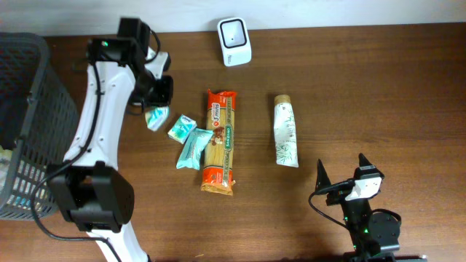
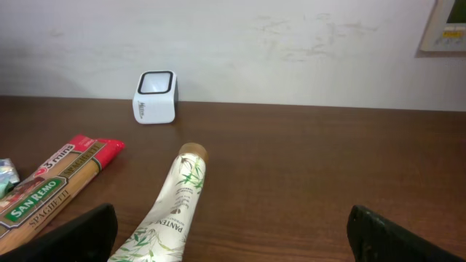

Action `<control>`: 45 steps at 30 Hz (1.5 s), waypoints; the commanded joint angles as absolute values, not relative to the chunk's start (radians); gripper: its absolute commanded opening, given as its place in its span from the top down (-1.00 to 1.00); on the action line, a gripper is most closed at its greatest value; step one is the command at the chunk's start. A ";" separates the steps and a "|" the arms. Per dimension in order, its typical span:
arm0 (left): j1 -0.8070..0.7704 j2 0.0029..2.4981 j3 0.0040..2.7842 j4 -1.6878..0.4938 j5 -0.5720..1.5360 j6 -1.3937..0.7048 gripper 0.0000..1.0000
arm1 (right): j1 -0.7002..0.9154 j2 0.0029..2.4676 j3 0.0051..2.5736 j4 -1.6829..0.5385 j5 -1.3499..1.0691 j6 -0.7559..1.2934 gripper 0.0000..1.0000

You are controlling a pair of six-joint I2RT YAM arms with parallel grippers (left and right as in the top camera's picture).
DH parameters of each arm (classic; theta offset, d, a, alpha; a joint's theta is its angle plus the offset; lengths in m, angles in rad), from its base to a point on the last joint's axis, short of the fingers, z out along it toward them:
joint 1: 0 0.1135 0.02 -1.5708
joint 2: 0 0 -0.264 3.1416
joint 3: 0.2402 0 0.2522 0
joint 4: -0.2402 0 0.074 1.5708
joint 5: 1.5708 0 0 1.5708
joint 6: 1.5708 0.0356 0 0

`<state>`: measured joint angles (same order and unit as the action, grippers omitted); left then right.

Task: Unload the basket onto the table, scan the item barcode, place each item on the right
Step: 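Place the second Kleenex pack beside the first, release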

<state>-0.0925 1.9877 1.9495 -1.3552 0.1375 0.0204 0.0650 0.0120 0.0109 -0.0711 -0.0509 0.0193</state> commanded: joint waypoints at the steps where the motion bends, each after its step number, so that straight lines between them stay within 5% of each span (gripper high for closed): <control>1: -0.091 1.980 1.763 -1.232 0.122 -0.020 1.00 | 0.059 0.006 0.006 -0.075 -0.056 0.020 -0.97; 6: -0.091 1.980 1.585 -1.080 0.108 -0.042 0.99 | 0.059 0.006 0.006 -0.075 -0.056 0.020 -0.97; 9: -0.091 1.980 1.551 -1.036 0.115 -0.042 0.43 | 0.059 0.006 0.006 -0.075 -0.056 0.020 -0.97; 12: -0.092 1.980 1.551 -1.017 0.116 -0.042 -0.33 | 0.059 0.006 0.006 -0.075 -0.056 0.020 -0.97; 16: -0.092 1.980 1.551 -1.009 0.127 -0.041 -0.99 | 0.059 0.006 0.006 -0.075 -0.056 0.020 -0.97; 41: -0.091 1.980 1.552 -1.002 0.218 -0.029 -0.99 | 0.059 0.006 0.006 -0.075 -0.056 0.020 -0.97; 45: -0.054 1.968 1.756 -1.098 0.146 -0.008 -0.99 | 0.059 0.006 0.006 -0.075 -0.056 0.020 -0.98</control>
<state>-0.0891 1.9892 1.5803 -1.0325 0.2016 -0.0368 0.0650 0.0120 0.0109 -0.0711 -0.0509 0.0193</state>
